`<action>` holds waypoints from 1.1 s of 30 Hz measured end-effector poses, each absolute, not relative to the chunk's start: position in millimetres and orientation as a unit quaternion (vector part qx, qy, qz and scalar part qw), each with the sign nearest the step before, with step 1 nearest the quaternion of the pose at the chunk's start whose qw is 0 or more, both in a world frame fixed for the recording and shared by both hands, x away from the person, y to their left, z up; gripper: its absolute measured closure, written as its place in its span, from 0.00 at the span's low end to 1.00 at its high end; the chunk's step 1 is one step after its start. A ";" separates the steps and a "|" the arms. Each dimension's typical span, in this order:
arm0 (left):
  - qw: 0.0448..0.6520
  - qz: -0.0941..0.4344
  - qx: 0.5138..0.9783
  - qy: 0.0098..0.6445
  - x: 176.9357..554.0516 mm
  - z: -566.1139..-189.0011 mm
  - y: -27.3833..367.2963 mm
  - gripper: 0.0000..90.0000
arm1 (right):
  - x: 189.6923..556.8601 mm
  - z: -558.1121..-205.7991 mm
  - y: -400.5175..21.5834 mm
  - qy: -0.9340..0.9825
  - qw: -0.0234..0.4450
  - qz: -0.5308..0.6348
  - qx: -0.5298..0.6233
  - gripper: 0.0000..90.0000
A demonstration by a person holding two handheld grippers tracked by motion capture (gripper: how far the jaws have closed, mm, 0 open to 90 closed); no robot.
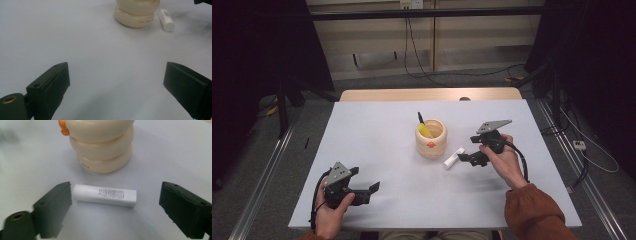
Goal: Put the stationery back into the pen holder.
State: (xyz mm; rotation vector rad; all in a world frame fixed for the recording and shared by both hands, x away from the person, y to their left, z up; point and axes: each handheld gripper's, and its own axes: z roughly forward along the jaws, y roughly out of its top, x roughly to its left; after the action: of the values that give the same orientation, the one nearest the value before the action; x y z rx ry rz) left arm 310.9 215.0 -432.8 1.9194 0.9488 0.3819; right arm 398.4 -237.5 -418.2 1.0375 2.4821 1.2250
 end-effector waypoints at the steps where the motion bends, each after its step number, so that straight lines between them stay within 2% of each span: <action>1: 0.464 0.156 0.781 0.386 310.9 -432.8 214.9 0.08 | 400.4 -420.0 -238.8 0.836 0.088 0.416 0.347 0.09; 3: 0.464 0.155 0.782 0.386 310.9 -432.9 214.8 0.08 | 404.0 -422.5 -240.7 0.836 0.084 0.421 0.340 0.13; 10: 0.463 0.156 0.783 0.385 311.1 -433.0 214.8 0.08 | 416.6 -421.6 -237.3 0.862 0.086 0.409 0.286 0.03; 17: 0.462 0.155 0.784 0.385 311.1 -433.1 214.8 0.08 | 426.9 -418.0 -230.5 0.888 0.091 0.389 0.227 0.03; 25: 0.462 0.155 0.783 0.386 311.1 -433.4 214.8 0.08 | 439.3 -416.5 -227.3 0.914 0.096 0.364 0.149 0.06; 28: 0.461 0.154 0.783 0.388 311.3 -433.6 214.5 0.08 | 442.3 -417.3 -226.3 0.926 0.080 0.349 0.124 0.14; 33: 0.460 0.156 0.784 0.387 311.5 -433.6 215.3 0.08 | 444.4 -418.6 -219.0 0.942 0.070 0.322 0.071 0.14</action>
State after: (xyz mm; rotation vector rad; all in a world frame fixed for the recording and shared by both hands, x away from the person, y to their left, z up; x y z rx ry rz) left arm 311.5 215.3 -433.6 1.9297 0.9529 0.3829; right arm 444.4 -219.0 -418.6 0.2132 2.8331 0.9689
